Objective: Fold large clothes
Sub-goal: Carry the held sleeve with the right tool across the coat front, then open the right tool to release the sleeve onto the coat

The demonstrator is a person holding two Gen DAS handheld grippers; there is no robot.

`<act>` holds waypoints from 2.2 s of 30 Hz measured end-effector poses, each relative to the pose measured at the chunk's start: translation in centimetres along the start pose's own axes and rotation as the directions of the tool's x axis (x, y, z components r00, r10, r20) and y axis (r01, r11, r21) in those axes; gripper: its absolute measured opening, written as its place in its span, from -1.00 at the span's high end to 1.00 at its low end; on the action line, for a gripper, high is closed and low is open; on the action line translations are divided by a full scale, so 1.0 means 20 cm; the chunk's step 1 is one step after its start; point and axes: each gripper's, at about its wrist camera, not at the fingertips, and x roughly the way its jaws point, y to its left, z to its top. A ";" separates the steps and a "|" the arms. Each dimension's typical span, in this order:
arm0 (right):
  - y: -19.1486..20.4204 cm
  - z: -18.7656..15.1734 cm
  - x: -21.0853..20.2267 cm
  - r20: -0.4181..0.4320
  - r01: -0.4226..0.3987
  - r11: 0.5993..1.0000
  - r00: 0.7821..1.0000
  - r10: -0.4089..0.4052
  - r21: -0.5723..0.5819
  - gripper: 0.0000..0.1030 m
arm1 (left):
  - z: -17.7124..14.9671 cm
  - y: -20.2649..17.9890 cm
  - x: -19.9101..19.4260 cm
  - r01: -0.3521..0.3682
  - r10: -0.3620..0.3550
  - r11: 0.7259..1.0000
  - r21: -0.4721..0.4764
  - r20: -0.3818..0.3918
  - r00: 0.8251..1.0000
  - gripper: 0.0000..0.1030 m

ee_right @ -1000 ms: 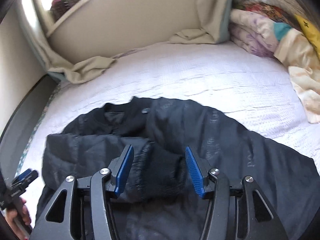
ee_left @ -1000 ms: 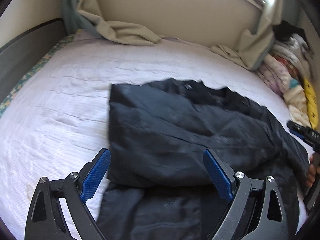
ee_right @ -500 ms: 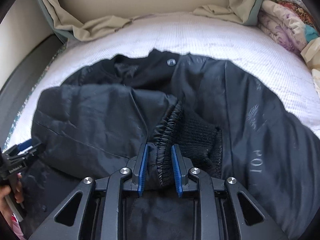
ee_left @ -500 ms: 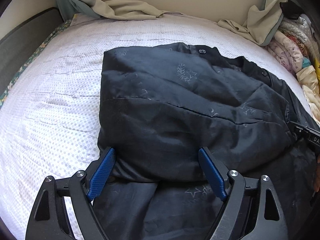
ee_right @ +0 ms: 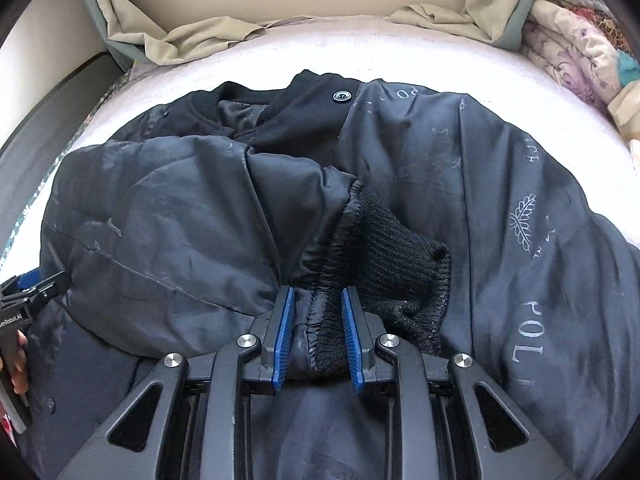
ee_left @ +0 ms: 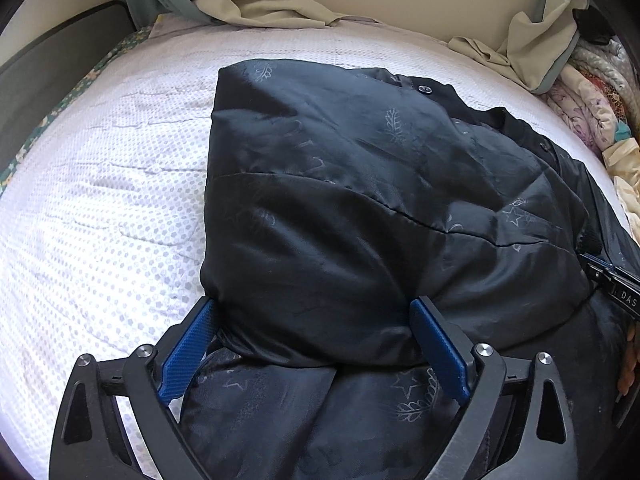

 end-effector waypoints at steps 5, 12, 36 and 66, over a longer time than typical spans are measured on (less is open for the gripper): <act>-0.02 -0.02 0.01 0.019 -0.019 1.000 1.000 0.019 0.007 0.64 | -0.01 0.01 0.02 0.004 -0.004 1.000 -0.014 -0.004 1.000 -0.91; 0.00 -0.05 0.01 0.053 0.006 1.000 0.999 -0.006 -0.014 0.64 | -0.02 0.03 0.02 0.020 -0.021 0.998 -0.053 -0.013 1.000 -0.96; -0.25 0.09 -0.55 0.177 -0.177 0.938 0.976 0.128 0.297 -0.10 | 0.07 -0.03 -0.62 0.128 -0.112 0.991 -0.048 0.249 0.962 -0.91; -1.55 -1.43 -1.58 -0.007 0.137 0.406 0.952 -0.306 0.904 -0.31 | -0.15 -0.20 -0.78 0.218 -0.215 0.976 0.014 0.233 0.949 -0.91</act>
